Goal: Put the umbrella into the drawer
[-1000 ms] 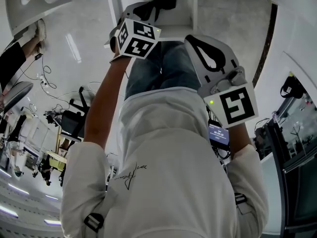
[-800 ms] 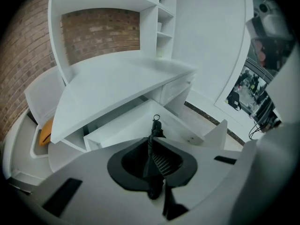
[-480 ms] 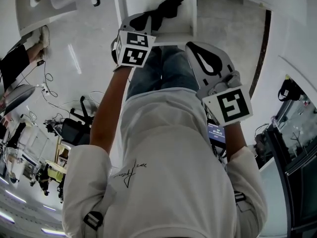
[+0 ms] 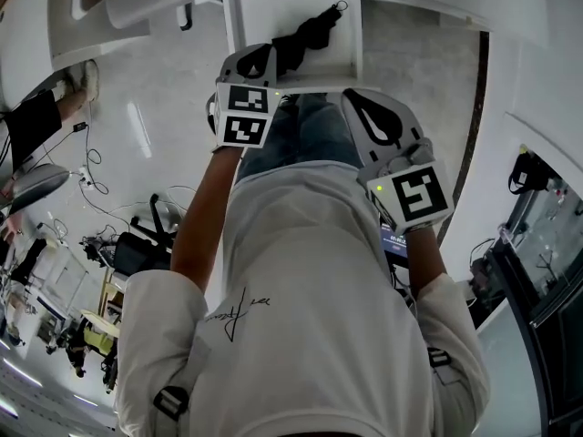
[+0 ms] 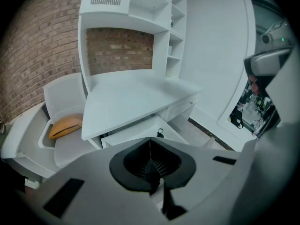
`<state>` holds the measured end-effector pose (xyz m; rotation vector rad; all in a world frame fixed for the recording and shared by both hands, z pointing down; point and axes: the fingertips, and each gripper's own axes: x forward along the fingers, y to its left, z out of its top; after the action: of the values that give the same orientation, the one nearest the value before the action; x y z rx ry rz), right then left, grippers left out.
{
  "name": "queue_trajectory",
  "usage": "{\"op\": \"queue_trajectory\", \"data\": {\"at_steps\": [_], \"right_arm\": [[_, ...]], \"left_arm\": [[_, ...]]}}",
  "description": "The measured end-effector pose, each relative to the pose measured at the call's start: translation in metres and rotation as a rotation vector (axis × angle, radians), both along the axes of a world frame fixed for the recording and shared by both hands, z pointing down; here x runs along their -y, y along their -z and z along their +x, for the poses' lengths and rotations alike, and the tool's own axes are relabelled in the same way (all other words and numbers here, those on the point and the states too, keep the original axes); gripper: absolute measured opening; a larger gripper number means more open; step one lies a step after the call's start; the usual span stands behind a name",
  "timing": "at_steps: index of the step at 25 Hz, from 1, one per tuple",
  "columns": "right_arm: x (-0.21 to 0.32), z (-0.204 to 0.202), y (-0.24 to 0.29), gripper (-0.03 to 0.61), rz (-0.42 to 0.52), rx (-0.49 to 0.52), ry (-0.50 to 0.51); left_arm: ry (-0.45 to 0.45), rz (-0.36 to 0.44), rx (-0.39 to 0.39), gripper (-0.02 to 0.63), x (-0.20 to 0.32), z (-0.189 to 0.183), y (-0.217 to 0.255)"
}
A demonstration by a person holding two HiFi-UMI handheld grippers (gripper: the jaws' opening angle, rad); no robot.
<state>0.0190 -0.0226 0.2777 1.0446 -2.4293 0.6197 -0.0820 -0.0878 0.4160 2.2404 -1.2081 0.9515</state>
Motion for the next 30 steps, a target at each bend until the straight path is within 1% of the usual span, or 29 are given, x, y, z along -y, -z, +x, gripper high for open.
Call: {"op": "queue_trajectory", "data": {"at_steps": [9, 14, 20, 26, 30], "right_arm": [[-0.009, -0.007, 0.018, 0.025, 0.027, -0.002, -0.026], [-0.01, -0.011, 0.035, 0.025, 0.072, 0.011, -0.025], [-0.015, -0.012, 0.044, 0.025, 0.108, -0.008, -0.022], [-0.024, -0.013, 0.049, 0.025, 0.113, -0.019, -0.021], [-0.027, -0.009, 0.053, 0.025, 0.116, -0.02, -0.033]], "left_arm": [[-0.004, 0.073, -0.042, 0.017, -0.019, -0.01, 0.04], [-0.01, 0.114, -0.063, 0.017, -0.027, -0.018, 0.06], [-0.007, 0.156, -0.083, 0.017, -0.036, -0.029, 0.08], [0.001, 0.189, -0.125, 0.017, -0.049, -0.034, 0.101], [-0.011, 0.217, -0.128, 0.017, -0.055, -0.035, 0.107]]}}
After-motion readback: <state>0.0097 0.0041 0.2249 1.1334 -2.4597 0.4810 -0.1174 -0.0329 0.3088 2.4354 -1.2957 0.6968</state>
